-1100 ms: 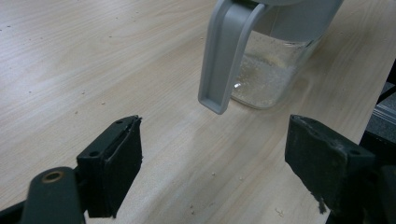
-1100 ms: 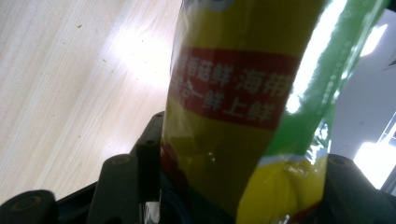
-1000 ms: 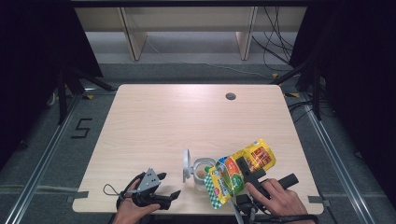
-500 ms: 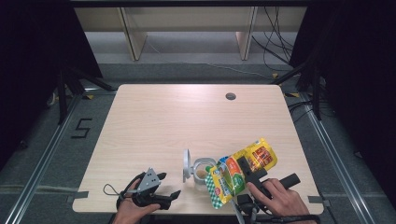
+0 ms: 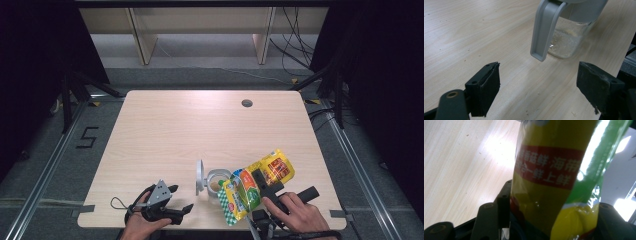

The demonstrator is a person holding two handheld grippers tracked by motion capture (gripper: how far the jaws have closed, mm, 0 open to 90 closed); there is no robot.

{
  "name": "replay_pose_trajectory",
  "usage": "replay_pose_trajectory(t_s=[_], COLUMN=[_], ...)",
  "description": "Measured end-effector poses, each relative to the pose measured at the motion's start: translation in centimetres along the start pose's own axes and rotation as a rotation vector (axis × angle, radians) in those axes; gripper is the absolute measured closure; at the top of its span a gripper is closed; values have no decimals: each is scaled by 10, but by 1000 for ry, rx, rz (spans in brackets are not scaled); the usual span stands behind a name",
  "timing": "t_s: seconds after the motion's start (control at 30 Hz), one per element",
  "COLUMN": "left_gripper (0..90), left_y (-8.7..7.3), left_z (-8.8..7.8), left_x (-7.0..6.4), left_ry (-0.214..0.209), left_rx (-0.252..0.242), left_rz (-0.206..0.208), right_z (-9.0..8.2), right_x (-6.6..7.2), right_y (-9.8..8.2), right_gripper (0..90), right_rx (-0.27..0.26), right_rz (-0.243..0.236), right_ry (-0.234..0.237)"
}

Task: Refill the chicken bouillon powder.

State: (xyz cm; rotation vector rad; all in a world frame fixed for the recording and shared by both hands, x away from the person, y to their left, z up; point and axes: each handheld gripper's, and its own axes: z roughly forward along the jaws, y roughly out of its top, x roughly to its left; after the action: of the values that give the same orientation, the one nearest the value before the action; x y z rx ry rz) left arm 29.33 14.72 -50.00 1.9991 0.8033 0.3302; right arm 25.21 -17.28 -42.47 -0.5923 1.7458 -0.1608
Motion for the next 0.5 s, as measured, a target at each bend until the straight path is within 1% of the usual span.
replay_pose_trajectory(t_s=[0.03, 0.07, 0.13, 0.23, 0.27, 0.3, 0.33, 0.4, 0.47, 0.5], left_gripper=[184, 184, 184, 184, 184, 184, 184, 184, 184, 184], left_y=[0, 0, 1, 1, 1, 1, 1, 1, 1, 1], left_z=[0, 0, 0, 0, -1, -1, 0, 0, 0, 0], left_x=[0, 0, 1, 1, 2, 2, 1, 1, 1, 2], left_ry=[-1, 0, -2, -2, -1, -2, -2, -3, -3, 2], left_rx=[-5, 1, -5, -4, 7, 5, 0, -4, 1, 6], left_rz=[-4, 7, 18, 18, 31, 29, 22, 19, 25, 30], right_z=[0, 0, 0, 0, 0, 0, 0, 0, 0, 0], right_x=[0, 0, 0, 0, 1, 0, 1, 0, 0, 0], right_y=[0, -1, -1, -1, -1, -1, -1, -1, -1, -1], right_gripper=[479, 479, 479, 479, 479, 479, 479, 479, 479, 479], right_rx=[0, 5, 7, 4, 3, -1, 3, 4, 1, -3], right_rz=[0, 4, 6, 4, 8, 1, 8, 8, 9, 14], right_ry=[0, 1, 2, 0, 2, 2, 2, 6, -7, -6])
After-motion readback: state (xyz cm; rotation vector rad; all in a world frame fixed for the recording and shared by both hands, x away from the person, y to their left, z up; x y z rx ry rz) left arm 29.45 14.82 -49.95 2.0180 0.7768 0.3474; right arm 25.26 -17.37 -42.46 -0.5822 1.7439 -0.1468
